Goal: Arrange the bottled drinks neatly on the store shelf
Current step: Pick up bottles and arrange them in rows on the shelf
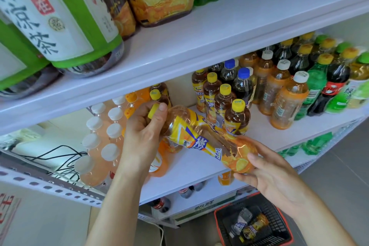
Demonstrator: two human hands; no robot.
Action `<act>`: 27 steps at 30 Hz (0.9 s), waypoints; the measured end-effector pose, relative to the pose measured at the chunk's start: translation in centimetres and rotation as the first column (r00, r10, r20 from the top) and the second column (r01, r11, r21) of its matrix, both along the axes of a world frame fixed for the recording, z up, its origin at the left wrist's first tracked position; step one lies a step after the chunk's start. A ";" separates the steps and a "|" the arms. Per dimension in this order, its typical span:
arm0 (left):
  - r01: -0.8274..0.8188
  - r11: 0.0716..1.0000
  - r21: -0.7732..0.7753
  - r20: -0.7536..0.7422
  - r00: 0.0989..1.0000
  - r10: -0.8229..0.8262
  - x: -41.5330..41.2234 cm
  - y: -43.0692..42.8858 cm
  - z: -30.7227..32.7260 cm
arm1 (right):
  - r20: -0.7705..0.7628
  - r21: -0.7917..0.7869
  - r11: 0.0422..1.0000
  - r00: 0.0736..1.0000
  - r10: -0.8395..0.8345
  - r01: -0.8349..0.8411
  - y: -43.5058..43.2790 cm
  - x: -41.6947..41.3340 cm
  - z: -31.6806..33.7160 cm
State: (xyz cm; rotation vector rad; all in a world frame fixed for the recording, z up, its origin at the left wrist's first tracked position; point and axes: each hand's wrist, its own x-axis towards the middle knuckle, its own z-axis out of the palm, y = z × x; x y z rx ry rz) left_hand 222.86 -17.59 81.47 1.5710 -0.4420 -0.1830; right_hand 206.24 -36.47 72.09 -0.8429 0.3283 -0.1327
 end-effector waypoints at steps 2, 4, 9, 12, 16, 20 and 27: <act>0.029 0.994 0.108 0.052 0.998 -0.035 0.5 0.5 0.0 | -0.023 0.018 1.000 0.999 -0.025 0.026 0.2 0.0 0.2; 0.112 0.973 0.200 0.096 0.986 -0.133 0.9 1.1 0.2 | -0.055 0.033 0.999 0.998 -0.026 0.028 0.2 0.1 0.3; 0.242 0.964 0.109 0.061 0.967 -0.249 0.9 1.7 0.8 | -0.144 0.023 1.000 0.990 0.001 0.002 -0.1 0.9 -0.4; 0.146 0.983 0.114 0.087 0.984 -0.156 0.9 1.0 0.8 | -0.238 -0.057 0.996 0.970 0.048 -0.063 0.0 1.8 -0.7; -0.005 0.980 0.197 0.240 0.970 -0.044 1.3 -0.4 0.6 | -0.325 -0.384 0.923 0.936 -0.132 -0.004 -0.2 2.9 -0.8; -0.197 0.910 0.364 0.483 0.875 -0.004 2.4 -2.1 -0.1 | -0.165 -0.728 0.665 0.900 -0.404 0.166 -1.7 3.2 -0.4; -0.427 0.765 0.481 0.563 0.820 0.104 6.7 -7.0 -2.5 | 0.031 -0.935 0.303 0.893 -0.448 0.185 -3.5 5.3 1.3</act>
